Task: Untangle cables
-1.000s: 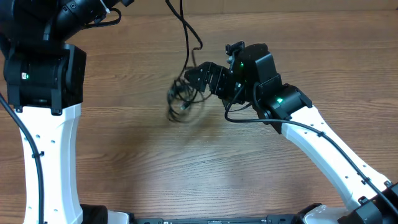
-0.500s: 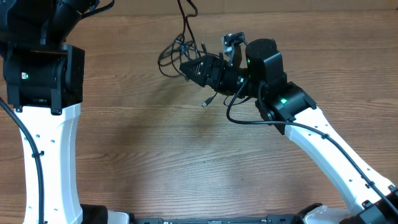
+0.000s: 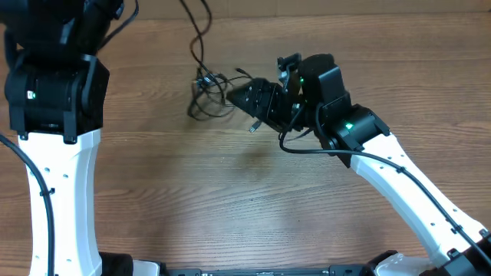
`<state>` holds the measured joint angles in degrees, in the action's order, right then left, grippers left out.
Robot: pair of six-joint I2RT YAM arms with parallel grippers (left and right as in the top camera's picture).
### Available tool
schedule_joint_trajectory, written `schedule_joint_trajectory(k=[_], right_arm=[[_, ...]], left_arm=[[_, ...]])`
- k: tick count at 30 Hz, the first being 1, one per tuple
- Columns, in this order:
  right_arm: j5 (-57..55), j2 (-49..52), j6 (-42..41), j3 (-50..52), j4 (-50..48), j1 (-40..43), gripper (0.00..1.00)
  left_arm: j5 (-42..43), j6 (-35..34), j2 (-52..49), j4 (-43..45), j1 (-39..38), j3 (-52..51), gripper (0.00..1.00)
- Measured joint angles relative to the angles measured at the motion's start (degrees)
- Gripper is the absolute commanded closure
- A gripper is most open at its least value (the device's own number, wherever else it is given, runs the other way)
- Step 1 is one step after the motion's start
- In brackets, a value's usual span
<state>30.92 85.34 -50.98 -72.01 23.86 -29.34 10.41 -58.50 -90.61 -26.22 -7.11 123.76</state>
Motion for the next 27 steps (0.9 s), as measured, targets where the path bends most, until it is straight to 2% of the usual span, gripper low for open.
schedule_joint_trajectory(k=[1, 4, 9, 13, 15, 17, 22, 25, 26, 27], right_arm=[[-0.4, 0.0, 0.0, 0.0, 0.6, -0.2, 0.12], [-1.8, 0.0, 2.8, 0.0, 1.0, -1.1, 0.12], [-7.2, 0.0, 4.8, 0.0, -0.3, -5.5, 0.11], [-9.5, 0.0, 5.2, 0.0, -0.8, -5.1, 0.11], [-10.8, 0.0, 5.4, 0.0, -0.5, -3.6, 0.1], [-11.6, 0.0, 6.1, 0.0, 0.2, -0.8, 0.11], [-8.3, 0.0, 6.7, 0.0, 3.2, 2.5, 0.11], [-7.0, 0.0, 6.9, 0.0, 3.5, 0.5, 0.18], [-7.6, 0.0, 6.9, 0.0, 3.9, -0.7, 0.28], [-9.8, 0.0, 7.1, 0.0, 4.9, -2.2, 0.32]], left_arm=[[-7.0, 0.6, 0.1, -3.1, -0.4, 0.0, 0.96], [-16.9, 4.6, 0.0, -3.8, -1.7, 0.0, 0.96], [-23.1, 12.6, -0.1, 2.4, -11.6, 1.5, 0.95], [-21.9, 16.6, 0.0, 3.4, -17.2, 4.2, 0.96], [-19.3, 18.2, 0.3, 1.3, -18.7, 4.3, 0.96], [-15.2, 19.1, 0.4, -0.7, -19.4, 4.3, 0.96], [-11.5, 18.8, 0.5, -1.0, -19.4, 4.3, 0.96], [-11.5, 18.4, 0.7, -0.9, -19.4, 4.3, 0.96], [-11.5, 18.4, 0.7, -0.9, -19.4, 4.3, 0.96], [-11.5, 18.4, 0.8, -0.7, -19.5, 4.3, 0.96]])
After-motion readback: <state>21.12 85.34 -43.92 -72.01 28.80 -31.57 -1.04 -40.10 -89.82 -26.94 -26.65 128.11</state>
